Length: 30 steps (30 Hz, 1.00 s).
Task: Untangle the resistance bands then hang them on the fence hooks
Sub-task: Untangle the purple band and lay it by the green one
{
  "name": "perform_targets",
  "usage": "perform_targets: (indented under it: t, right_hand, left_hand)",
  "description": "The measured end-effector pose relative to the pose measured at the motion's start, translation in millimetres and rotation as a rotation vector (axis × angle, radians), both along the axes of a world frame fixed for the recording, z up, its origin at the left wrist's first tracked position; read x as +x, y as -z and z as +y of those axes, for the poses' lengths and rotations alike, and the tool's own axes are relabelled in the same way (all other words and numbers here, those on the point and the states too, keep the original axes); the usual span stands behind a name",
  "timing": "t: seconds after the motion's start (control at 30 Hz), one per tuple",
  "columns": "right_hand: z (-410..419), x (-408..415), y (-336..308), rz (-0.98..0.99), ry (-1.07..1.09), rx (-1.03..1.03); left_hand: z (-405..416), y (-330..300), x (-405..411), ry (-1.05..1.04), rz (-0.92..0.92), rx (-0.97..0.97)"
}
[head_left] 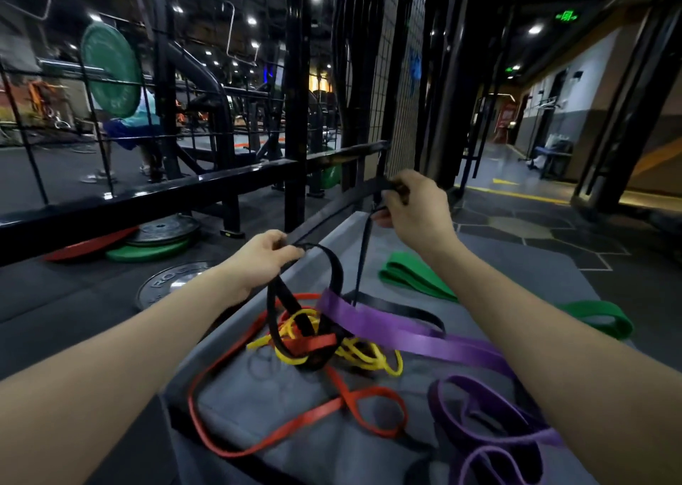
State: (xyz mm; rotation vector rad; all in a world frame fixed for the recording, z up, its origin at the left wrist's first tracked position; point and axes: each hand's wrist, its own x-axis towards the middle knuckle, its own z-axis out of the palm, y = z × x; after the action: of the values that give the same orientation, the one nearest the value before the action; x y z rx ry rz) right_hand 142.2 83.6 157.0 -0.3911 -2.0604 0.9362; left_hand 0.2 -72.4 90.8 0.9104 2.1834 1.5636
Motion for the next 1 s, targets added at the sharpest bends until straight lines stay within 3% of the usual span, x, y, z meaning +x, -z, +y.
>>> perform_targets:
  t: [0.13,0.3,0.4,0.5,0.57,0.63,0.7,0.77,0.87,0.93,1.0]
  right_hand:
    - [-7,-10,-8,0.182,-0.036,-0.033]
    - [-8,-13,-26,0.313,-0.008,0.075]
    - [-7,-13,-30,0.327,0.02,0.164]
    - [-8,-14,-28,0.292,-0.009,0.175]
    - [-11,-18,-24,0.236,-0.075,0.15]
    - [-16,-25,-19,0.18,-0.145,0.127]
    - [-23,-29,-15,0.147,-0.197,0.115]
    - [-24,-30,-12,0.118,-0.236,0.114]
    - [-15,-24,3,0.045,-0.187,0.05]
    - [-9,-14,29,-0.171,-0.196,0.003]
    - [-14,-2,61,-0.481,-0.365,0.017]
  left_hand:
    - [-2,-6,0,0.007,0.103,-0.145]
    - [3,-9,-2,-0.048,0.148,-0.067]
    - [1,-9,-11,-0.165,0.116,-0.055]
    - [-1,-12,-6,-0.238,0.247,-0.218]
    - [7,-16,7,-0.172,0.338,-0.216]
    - [22,-17,23,0.01,0.356,-0.067]
    - [42,-16,32,0.107,0.256,0.187]
    - [51,-18,42,0.105,0.066,0.38]
    - [53,-23,40,-0.015,-0.109,0.495]
    - [47,-34,33,-0.035,-0.231,0.588]
    - [40,-48,25,-0.056,-0.284,0.642]
